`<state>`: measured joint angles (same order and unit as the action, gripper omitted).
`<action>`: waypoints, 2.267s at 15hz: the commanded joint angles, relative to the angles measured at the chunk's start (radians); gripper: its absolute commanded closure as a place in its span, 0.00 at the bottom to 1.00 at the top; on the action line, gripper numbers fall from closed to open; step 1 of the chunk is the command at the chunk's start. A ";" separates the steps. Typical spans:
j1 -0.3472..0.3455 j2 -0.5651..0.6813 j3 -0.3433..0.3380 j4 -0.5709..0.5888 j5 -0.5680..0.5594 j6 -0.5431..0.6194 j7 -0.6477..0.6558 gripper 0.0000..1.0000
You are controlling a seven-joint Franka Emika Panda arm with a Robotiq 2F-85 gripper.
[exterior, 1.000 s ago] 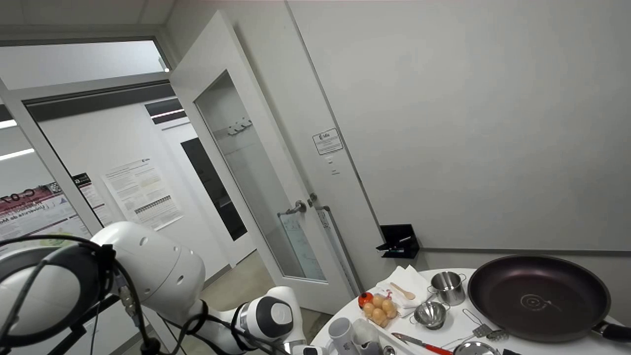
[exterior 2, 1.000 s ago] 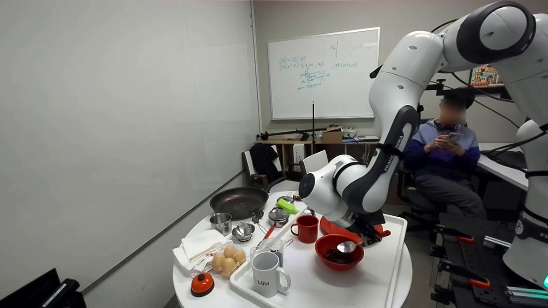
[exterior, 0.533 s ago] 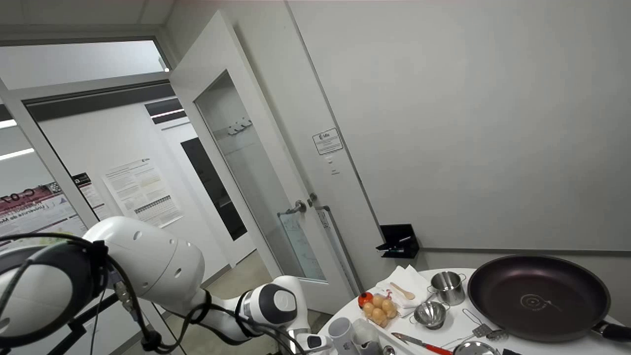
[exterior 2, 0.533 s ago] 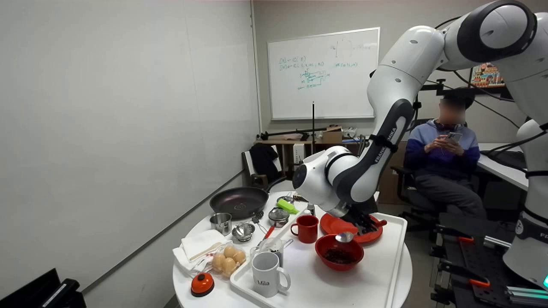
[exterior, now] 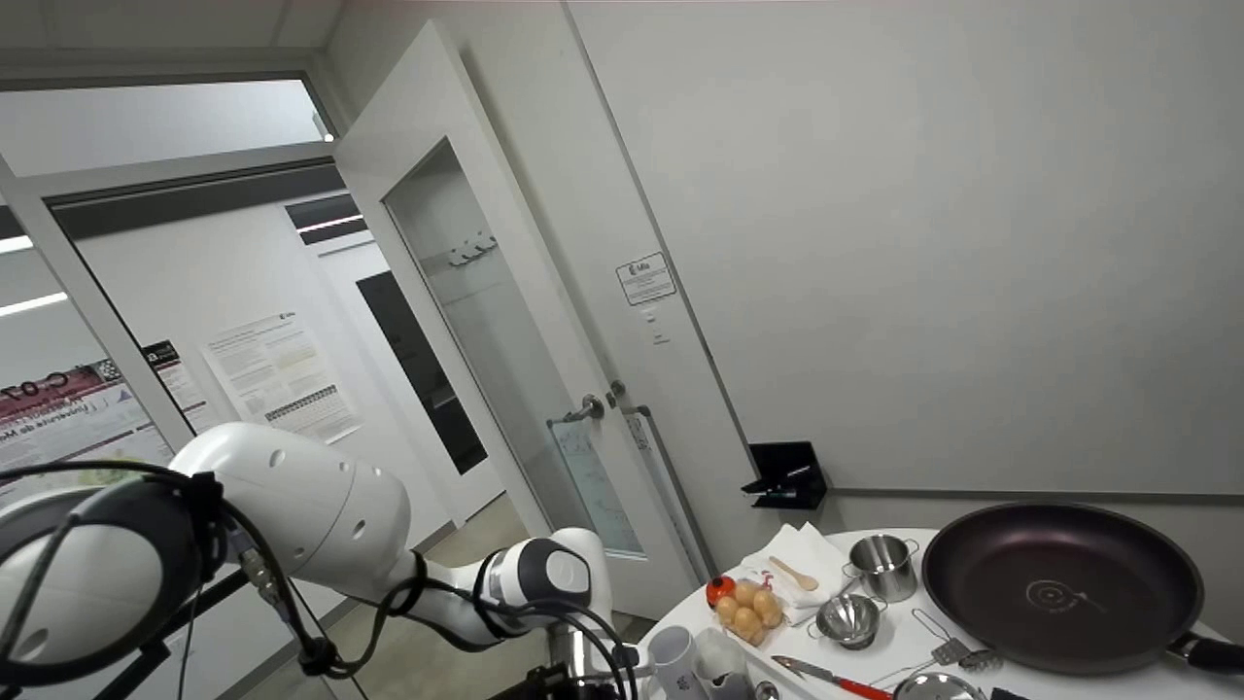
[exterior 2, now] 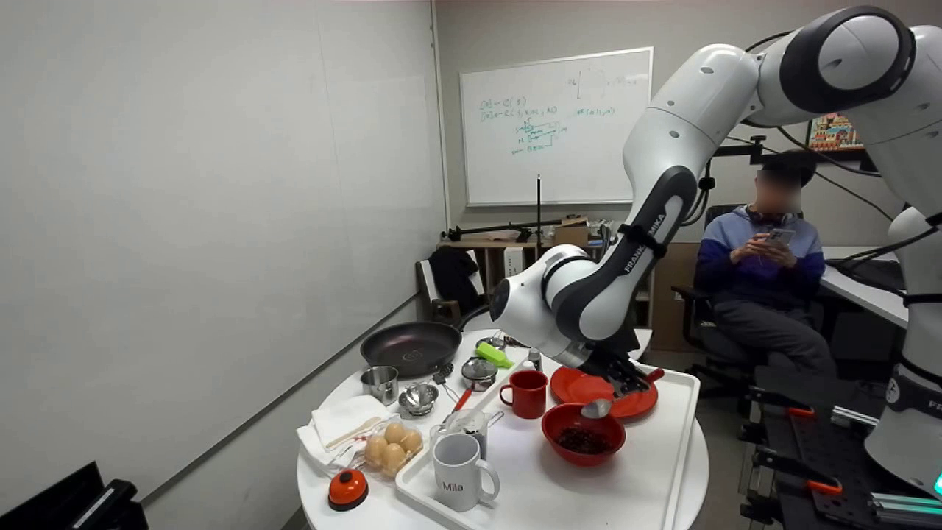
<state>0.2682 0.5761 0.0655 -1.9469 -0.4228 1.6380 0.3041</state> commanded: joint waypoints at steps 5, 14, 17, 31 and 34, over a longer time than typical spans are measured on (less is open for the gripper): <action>-0.019 0.041 -0.002 0.060 0.032 -0.026 -0.050 0.81; -0.020 0.142 -0.004 0.120 0.052 -0.071 -0.067 0.95; -0.013 0.156 0.001 0.133 0.050 -0.072 -0.071 0.95; 0.031 0.232 0.036 0.275 0.053 -0.170 -0.144 0.95; 0.033 0.274 0.032 0.341 0.051 -0.212 -0.151 0.95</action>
<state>0.2918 0.7844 0.1074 -1.7111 -0.3909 1.5013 0.1822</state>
